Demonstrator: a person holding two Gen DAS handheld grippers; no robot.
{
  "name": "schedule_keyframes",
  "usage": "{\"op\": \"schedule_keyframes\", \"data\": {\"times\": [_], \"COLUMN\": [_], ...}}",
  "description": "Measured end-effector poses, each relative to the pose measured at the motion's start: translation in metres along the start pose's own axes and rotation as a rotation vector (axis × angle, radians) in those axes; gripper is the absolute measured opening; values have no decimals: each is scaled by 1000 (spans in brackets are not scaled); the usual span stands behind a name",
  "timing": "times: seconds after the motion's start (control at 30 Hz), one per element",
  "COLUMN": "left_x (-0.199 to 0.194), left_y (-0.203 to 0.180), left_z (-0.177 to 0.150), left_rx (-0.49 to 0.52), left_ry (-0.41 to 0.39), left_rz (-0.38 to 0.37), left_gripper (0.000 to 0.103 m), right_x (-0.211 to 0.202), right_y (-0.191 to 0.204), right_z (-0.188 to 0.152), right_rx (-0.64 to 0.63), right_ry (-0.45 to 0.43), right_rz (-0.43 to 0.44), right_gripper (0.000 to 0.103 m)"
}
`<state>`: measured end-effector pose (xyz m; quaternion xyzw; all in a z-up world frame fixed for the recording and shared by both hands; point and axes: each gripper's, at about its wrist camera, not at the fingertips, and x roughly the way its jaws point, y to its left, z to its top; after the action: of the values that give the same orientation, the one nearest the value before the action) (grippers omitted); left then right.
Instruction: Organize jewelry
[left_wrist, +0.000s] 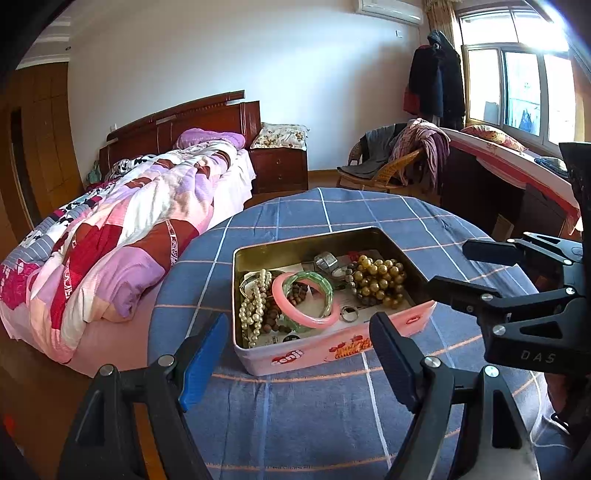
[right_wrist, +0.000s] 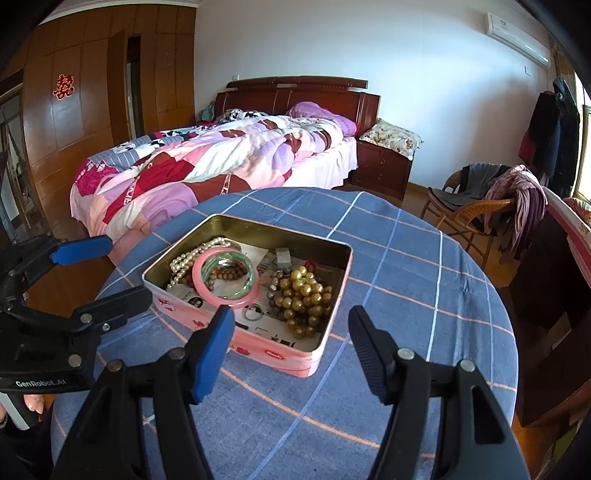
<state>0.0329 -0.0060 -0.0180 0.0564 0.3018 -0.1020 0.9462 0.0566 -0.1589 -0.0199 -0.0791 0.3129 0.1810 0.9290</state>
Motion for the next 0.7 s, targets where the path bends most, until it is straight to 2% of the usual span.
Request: {"op": "schedule_keyframes", "data": {"times": [0.7], "left_x": [4], "left_y": [-7], "left_z": [-12], "left_rx": [-7], "left_ry": [20], "left_rz": [-6], "left_gripper": [79], "right_x": [-12], "right_y": [-11], "right_z": [-7], "right_rx": [35], "right_ry": [-27], "right_rz": [4], "right_gripper": [72]}}
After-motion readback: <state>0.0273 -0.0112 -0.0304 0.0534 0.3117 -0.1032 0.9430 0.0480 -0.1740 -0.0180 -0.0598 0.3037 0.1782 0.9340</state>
